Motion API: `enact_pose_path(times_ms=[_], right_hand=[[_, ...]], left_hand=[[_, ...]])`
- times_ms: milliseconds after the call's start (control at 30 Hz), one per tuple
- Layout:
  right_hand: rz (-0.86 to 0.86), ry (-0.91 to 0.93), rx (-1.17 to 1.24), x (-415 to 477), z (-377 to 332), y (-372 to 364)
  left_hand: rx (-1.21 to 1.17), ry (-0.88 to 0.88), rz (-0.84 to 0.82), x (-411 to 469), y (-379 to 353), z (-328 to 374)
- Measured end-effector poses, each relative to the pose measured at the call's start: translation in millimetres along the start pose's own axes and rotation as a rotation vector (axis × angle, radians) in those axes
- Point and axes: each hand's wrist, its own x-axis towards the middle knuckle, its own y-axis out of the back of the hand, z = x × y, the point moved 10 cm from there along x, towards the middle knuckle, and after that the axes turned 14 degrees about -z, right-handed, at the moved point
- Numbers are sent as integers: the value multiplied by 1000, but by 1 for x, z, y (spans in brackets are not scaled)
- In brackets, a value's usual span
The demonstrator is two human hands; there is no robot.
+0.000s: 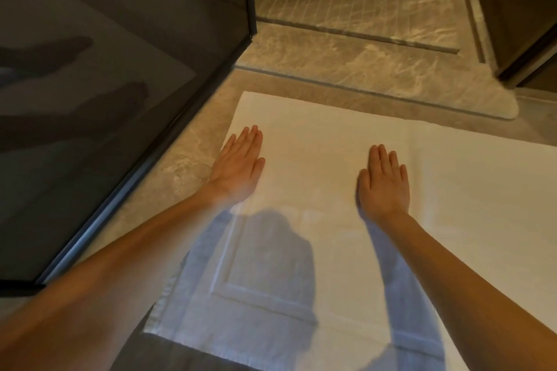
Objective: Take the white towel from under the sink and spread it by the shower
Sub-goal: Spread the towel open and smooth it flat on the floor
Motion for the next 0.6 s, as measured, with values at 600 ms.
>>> enact_pose_path(times_ms=[600], right_hand=[[7,147,-80,-58,-19,-42]], left_hand=[[-55,-101,34,-81,-39,-6]])
